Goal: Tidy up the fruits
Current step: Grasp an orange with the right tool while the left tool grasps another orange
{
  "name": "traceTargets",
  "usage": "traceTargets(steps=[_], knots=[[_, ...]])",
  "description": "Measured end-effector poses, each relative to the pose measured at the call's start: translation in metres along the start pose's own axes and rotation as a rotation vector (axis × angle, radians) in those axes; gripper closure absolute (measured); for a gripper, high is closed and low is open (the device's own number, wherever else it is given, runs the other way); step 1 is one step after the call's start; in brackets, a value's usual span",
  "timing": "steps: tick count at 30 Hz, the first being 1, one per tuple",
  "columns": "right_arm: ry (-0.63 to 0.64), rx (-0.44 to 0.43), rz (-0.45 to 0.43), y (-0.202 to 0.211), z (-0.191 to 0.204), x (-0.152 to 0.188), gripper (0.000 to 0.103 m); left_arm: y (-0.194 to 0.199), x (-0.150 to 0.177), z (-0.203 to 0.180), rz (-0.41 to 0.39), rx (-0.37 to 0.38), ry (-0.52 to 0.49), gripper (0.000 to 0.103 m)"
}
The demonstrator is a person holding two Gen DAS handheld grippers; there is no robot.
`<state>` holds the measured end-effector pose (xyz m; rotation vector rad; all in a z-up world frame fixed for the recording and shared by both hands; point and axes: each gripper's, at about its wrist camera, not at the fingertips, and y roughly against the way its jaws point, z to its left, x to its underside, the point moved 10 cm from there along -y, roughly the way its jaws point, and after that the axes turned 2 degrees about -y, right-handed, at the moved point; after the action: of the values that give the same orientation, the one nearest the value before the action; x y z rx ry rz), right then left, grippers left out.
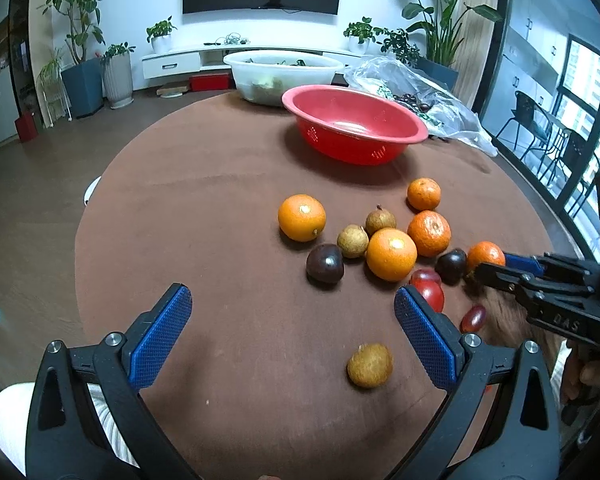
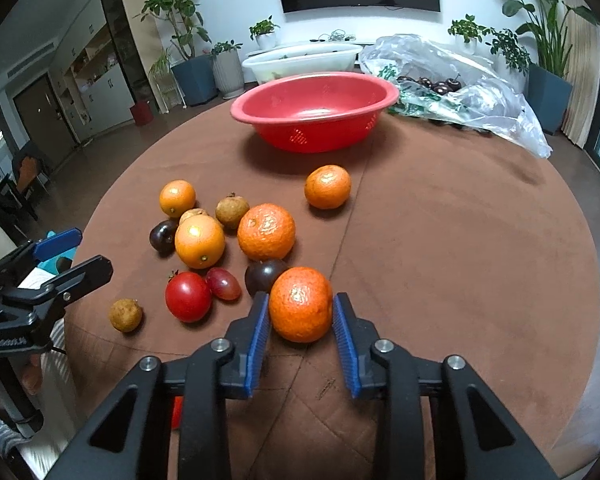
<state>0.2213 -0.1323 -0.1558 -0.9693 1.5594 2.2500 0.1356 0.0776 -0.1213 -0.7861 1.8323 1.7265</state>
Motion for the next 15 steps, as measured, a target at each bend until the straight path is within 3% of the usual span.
traceTargets(steps=[12, 15], knots=[[-0.042, -0.022, -0.017, 0.002, -0.007, -0.005, 0.068, -0.049, -0.048, 0.019, 0.05, 0.037, 0.158, 0.001], [-0.042, -0.024, -0.017, 0.002, -0.007, -0.005, 0.068, -0.059, -0.056, 0.02, 0.051, 0.032, 0.159, 0.003]])
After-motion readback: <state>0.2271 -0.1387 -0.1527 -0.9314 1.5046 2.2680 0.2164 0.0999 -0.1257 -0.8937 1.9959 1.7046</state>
